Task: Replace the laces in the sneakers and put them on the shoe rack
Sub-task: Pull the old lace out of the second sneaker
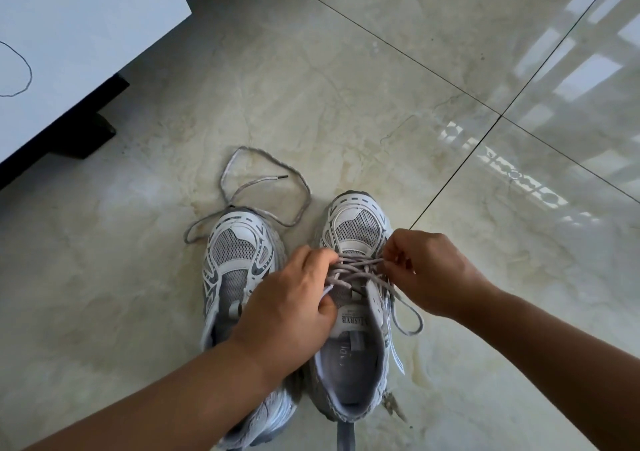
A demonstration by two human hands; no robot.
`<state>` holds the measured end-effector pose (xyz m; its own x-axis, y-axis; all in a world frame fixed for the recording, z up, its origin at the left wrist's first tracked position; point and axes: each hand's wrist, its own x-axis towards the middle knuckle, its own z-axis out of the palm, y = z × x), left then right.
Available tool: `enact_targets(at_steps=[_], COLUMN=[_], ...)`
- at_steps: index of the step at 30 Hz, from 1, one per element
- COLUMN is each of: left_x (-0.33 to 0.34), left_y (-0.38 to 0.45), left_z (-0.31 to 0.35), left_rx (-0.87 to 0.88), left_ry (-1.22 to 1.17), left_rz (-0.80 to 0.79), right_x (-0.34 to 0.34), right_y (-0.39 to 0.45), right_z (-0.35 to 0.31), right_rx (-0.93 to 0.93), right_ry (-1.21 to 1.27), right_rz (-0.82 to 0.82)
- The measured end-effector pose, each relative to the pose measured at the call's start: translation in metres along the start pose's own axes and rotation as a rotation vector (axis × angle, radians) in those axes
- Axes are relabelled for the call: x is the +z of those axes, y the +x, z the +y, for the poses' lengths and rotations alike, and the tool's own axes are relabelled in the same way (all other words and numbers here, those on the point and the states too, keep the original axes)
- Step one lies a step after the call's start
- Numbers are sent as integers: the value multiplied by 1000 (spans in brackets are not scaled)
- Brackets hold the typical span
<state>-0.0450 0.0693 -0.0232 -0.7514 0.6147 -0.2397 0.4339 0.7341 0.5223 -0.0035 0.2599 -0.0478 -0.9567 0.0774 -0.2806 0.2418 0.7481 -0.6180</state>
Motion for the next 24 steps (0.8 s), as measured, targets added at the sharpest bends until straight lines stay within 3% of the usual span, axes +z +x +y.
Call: enact_targets(at_steps=[3,8,11,16,24], left_x=[0,2,1,1,6], left_y=[0,-1,-1,-2,-1], left_z=[-1,-5,-5,-7,-8], left_rx=[9,37,77,106,103], left_ry=[14,-7,-9,26,39], left_rz=[11,28,23,27,68], right_x=[2,8,9,6,5], right_y=[0,-6,-7,-7,-11], right_z=[2,-12,-19,-9,27], right_rx=[-177,315,395,280,-149], right_ry=[-208,208,404,337,-340], right_rz=[82,13,-78,-60,132])
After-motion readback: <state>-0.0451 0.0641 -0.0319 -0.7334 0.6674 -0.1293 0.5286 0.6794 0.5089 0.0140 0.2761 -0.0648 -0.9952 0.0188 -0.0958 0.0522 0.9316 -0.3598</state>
